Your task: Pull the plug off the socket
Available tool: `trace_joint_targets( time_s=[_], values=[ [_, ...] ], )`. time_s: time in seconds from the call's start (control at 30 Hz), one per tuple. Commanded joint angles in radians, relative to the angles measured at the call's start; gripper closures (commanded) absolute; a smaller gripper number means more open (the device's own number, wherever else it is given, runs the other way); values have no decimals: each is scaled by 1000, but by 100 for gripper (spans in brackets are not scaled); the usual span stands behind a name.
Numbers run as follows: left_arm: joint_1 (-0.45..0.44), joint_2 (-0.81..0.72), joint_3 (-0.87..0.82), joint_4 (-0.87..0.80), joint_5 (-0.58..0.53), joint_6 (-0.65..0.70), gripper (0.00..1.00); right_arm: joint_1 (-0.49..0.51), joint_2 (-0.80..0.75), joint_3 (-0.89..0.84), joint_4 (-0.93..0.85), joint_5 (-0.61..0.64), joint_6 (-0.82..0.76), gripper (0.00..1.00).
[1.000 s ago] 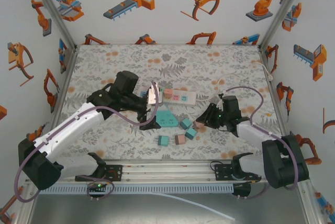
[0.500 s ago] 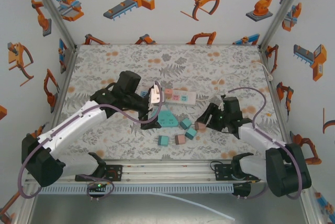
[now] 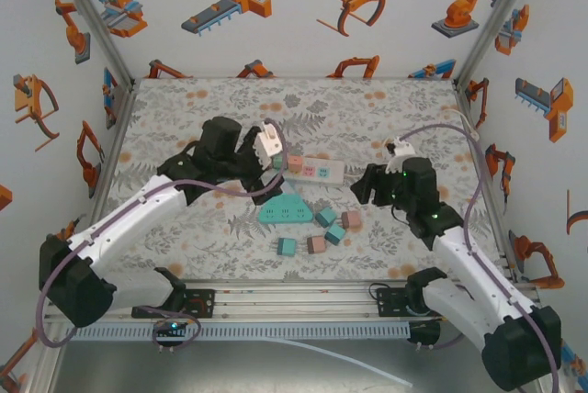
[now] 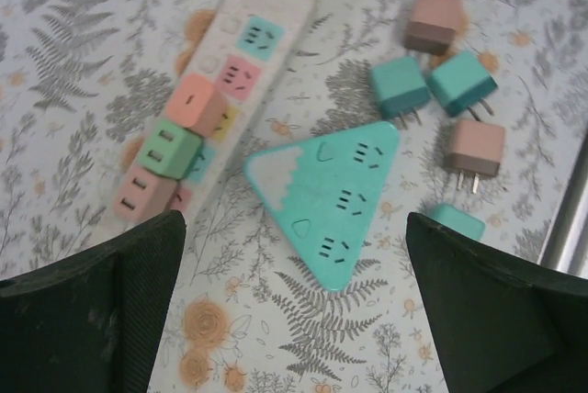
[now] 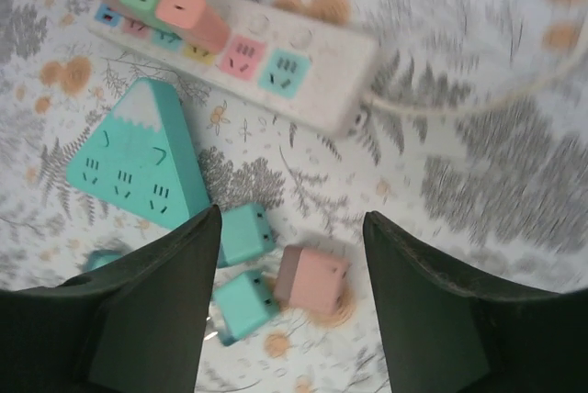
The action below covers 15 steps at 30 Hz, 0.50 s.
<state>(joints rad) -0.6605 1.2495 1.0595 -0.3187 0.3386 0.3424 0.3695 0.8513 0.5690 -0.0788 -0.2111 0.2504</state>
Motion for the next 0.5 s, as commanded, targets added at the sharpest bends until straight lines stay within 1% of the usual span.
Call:
trace_joint_targets(
  time_s=[0.0, 0.07, 0.17, 0.3, 0.33, 0.37, 0.47],
  values=[
    [72, -23, -32, 129, -45, -218, 0, 45, 29, 35, 170, -8, -313, 44],
    [114, -28, -50, 165, -59, -298, 2, 63, 86, 62, 251, -47, -414, 44],
    [180, -18, -52, 175, -83, -422, 4, 80, 203, 148, 274, -144, -554, 44],
    [272, 35, -44, 204, -101, -567, 7, 137, 368, 297, 156, -283, -819, 42],
    [288, 51, -35, 202, -118, -598, 9, 152, 411, 329, 121, -294, -882, 38],
    [306, 76, -20, 188, -142, -636, 11, 169, 454, 362, 90, -289, -934, 36],
    [350, 167, 52, 100, -178, -702, 14, 202, 579, 449, 41, -277, -991, 34]
  ],
)
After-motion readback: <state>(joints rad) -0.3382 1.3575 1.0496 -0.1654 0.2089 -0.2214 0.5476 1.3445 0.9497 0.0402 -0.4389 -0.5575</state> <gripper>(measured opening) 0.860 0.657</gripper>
